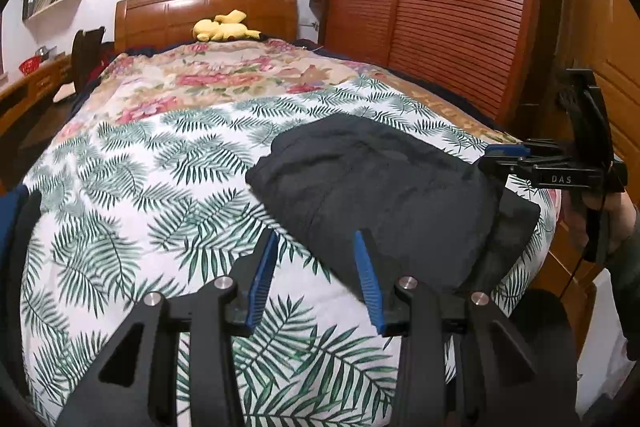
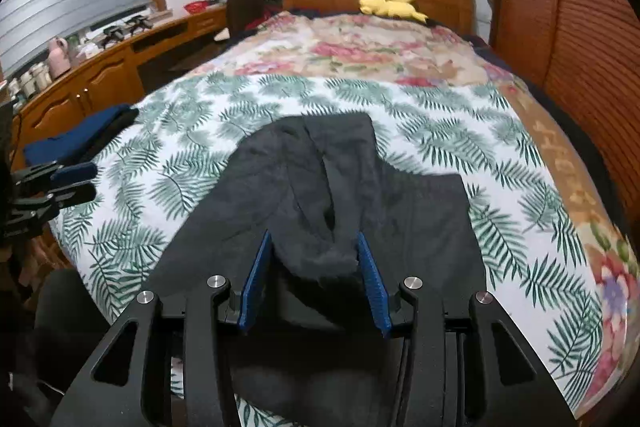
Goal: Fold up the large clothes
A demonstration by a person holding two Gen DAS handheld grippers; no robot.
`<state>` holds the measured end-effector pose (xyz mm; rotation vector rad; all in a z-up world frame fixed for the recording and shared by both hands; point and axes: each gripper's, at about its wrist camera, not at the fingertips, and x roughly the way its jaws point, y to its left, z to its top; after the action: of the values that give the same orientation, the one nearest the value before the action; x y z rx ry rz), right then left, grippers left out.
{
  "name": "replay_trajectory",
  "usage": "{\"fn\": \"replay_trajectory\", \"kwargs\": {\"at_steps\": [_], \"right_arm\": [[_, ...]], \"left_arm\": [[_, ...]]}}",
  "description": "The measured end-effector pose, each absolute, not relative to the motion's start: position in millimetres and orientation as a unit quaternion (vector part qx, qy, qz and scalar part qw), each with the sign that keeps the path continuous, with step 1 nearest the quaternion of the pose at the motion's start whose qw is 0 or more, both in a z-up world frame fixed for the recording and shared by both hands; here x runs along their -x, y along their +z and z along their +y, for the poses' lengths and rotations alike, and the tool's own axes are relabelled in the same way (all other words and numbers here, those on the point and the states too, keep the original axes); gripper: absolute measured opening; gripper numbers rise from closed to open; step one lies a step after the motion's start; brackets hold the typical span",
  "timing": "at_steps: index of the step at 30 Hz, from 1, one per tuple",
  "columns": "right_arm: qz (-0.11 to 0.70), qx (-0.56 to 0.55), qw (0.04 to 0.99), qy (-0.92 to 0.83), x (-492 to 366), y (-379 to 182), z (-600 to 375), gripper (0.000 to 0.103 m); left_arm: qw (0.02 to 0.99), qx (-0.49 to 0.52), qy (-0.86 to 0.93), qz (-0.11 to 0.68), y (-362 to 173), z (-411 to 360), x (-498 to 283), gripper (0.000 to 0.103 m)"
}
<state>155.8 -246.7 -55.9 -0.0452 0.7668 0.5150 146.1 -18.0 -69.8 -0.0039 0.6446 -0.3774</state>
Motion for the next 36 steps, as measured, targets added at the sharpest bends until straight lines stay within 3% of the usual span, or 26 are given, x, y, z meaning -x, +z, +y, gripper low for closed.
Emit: {"fn": "replay_trajectory", "kwargs": {"at_steps": [14, 15, 17, 19, 29, 36], "right_arm": [[0.409, 0.032, 0.876, 0.254, -145.7, -80.1, -243.8, 0.046], [0.405, 0.039, 0.877, 0.255, -144.2, -79.5, -241.9, 0.04], [0.393, 0.053, 0.88, 0.263, -140.6, -75.1, -237.8, 0.017], [0.371, 0.08, 0.888, 0.258, -135.0, -67.0, -231.9, 0.009], [0.255, 0.101, 0.936, 0.222, -103.4, 6.3, -249.2, 0.004], [0.263, 0.073, 0.95, 0.15, -91.5, 9.8, -320.4, 0.004]], "left_arm": [[0.927, 0.007, -0.178, 0.33, -85.9, -16.7, -133.0, 0.039], [0.927, 0.006, -0.177, 0.33, -85.0, -16.8, -132.1, 0.039], [0.928, 0.006, -0.176, 0.329, -83.5, -17.3, -131.0, 0.039], [0.929, 0.004, -0.174, 0.327, -80.9, -17.8, -129.6, 0.04], [0.931, -0.002, -0.181, 0.316, -68.0, -26.1, -127.7, 0.04], [0.931, -0.005, -0.198, 0.308, -62.7, -41.0, -131.4, 0.041]]}}
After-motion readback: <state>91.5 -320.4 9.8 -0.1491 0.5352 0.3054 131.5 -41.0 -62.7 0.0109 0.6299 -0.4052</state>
